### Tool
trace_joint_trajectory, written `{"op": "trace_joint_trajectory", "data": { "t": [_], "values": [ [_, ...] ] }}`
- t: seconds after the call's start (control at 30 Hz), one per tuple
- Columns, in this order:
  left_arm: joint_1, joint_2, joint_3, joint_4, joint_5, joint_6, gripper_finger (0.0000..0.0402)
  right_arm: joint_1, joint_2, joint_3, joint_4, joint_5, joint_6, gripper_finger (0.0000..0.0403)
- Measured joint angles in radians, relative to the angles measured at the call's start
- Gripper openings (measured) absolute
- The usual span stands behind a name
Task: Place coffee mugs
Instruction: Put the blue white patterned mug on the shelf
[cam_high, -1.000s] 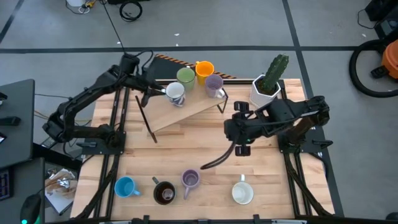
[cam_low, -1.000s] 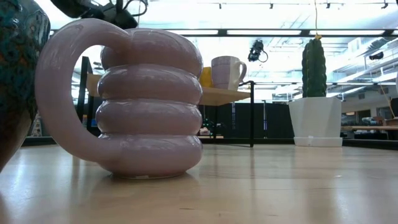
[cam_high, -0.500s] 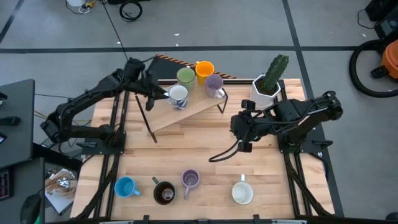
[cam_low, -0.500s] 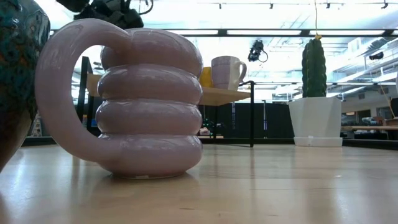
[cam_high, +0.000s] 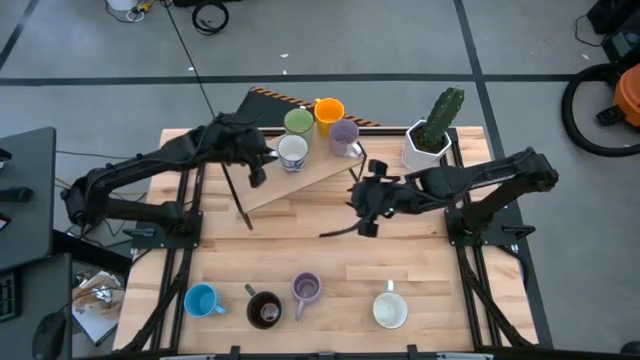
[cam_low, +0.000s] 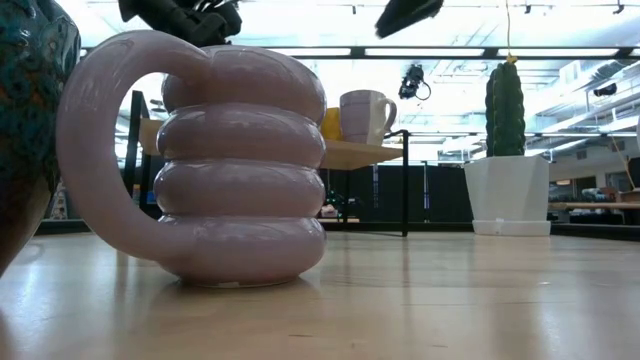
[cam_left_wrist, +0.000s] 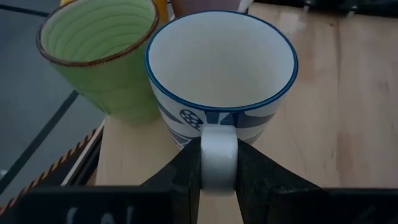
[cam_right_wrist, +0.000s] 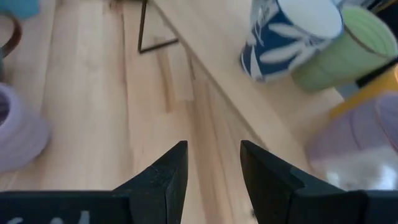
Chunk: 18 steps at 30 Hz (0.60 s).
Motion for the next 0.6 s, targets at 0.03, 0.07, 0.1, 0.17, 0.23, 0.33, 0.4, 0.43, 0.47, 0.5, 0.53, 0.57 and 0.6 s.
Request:
{"op": "trace_joint_trajectory", "data": {
  "t": [0.03, 0.07, 0.1, 0.17, 0.23, 0.33, 0.4, 0.43, 0.47, 0.5, 0.53, 0.57, 0.6],
  "values": [
    [-0.012, 0.001, 0.0, 0.001, -0.017, -0.013, 0.0078, -0.013, 0.002, -0.027, 0.063, -0.004, -0.023, 0.0153],
    [-0.022, 0.001, 0.0, 0.002, -0.035, -0.025, 0.0079, -0.026, 0.004, -0.049, 0.116, -0.007, -0.042, 0.0153],
    [-0.033, 0.001, 0.0, 0.002, -0.05, -0.042, 0.0079, -0.04, 0.005, -0.07, 0.157, -0.008, -0.056, 0.0153],
    [-0.049, 0.002, 0.0, 0.004, -0.07, -0.072, 0.0079, -0.067, 0.011, -0.1, 0.236, -0.011, -0.078, 0.0152],
    [-0.064, 0.002, 0.0, 0.005, -0.09, -0.11, 0.0079, -0.094, 0.016, -0.125, 0.304, -0.013, -0.088, 0.0154],
    [-0.093, 0.002, -0.001, 0.014, -0.13, -0.154, 0.0079, -0.127, 0.024, -0.161, 0.418, -0.017, -0.101, 0.0154],
    [-0.116, 0.002, -0.002, 0.025, -0.169, -0.186, 0.0079, -0.143, 0.03, -0.175, 0.457, -0.017, -0.112, 0.0154],
    [-0.125, 0.003, -0.002, 0.032, -0.189, -0.199, 0.0079, -0.149, 0.035, -0.179, 0.494, -0.018, -0.119, 0.0154],
    [-0.135, 0.003, -0.003, 0.039, -0.206, -0.213, 0.0079, -0.155, 0.043, -0.183, 0.512, -0.018, -0.127, 0.0154],
    [-0.147, 0.003, -0.003, 0.046, -0.221, -0.226, 0.0079, -0.161, 0.048, -0.186, 0.525, -0.021, -0.134, 0.0154],
    [-0.155, 0.003, -0.003, 0.054, -0.232, -0.239, 0.0079, -0.166, 0.051, -0.193, 0.544, -0.034, -0.139, 0.0155],
    [-0.162, 0.003, -0.003, 0.058, -0.241, -0.245, 0.0079, -0.171, 0.059, -0.2, 0.577, -0.05, -0.144, 0.0155],
    [-0.169, 0.005, -0.003, 0.058, -0.247, -0.248, 0.0079, -0.177, 0.066, -0.203, 0.615, -0.068, -0.146, 0.0155]
  ]
}}
